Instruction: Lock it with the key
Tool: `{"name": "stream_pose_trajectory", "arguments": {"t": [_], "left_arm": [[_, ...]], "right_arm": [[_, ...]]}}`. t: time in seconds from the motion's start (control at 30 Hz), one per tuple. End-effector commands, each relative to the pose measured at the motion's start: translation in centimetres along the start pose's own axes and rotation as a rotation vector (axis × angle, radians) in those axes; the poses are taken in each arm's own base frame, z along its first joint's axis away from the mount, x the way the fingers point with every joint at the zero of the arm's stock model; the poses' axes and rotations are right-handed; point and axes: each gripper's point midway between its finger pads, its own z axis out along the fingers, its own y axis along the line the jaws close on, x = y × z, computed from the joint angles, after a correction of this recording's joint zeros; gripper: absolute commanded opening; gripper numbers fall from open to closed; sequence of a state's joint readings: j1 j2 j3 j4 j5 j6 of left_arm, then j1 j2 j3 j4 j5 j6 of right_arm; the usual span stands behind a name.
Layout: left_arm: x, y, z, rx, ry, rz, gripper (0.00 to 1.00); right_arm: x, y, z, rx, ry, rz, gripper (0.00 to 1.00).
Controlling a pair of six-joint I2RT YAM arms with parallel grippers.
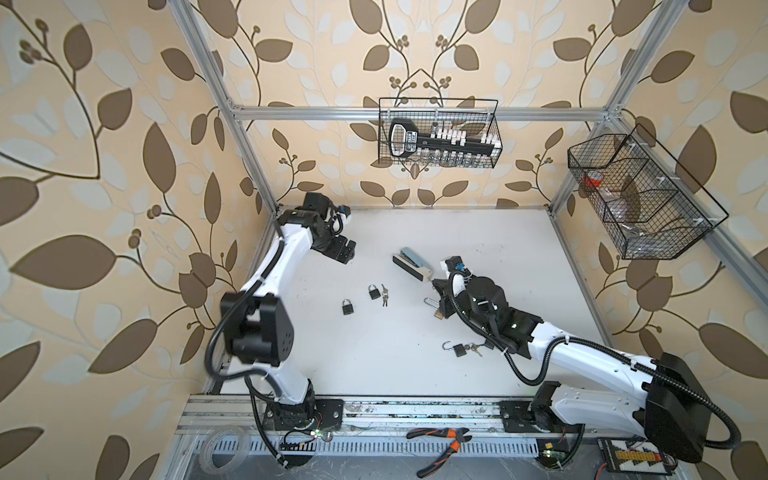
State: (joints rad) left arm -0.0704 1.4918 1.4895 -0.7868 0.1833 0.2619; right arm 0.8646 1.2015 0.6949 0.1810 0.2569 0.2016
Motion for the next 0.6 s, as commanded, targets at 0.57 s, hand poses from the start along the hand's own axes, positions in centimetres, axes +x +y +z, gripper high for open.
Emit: {"name": "stream_pose_trajectory", "arguments": {"t": [0.57], "left_arm": [[6.5,1.0,-10.1,0.091,-0.468,-0.862,0.99]], "right_arm": [[7.0,17.1,9.1,-0.118,0.129,0.051,0.00]]}}
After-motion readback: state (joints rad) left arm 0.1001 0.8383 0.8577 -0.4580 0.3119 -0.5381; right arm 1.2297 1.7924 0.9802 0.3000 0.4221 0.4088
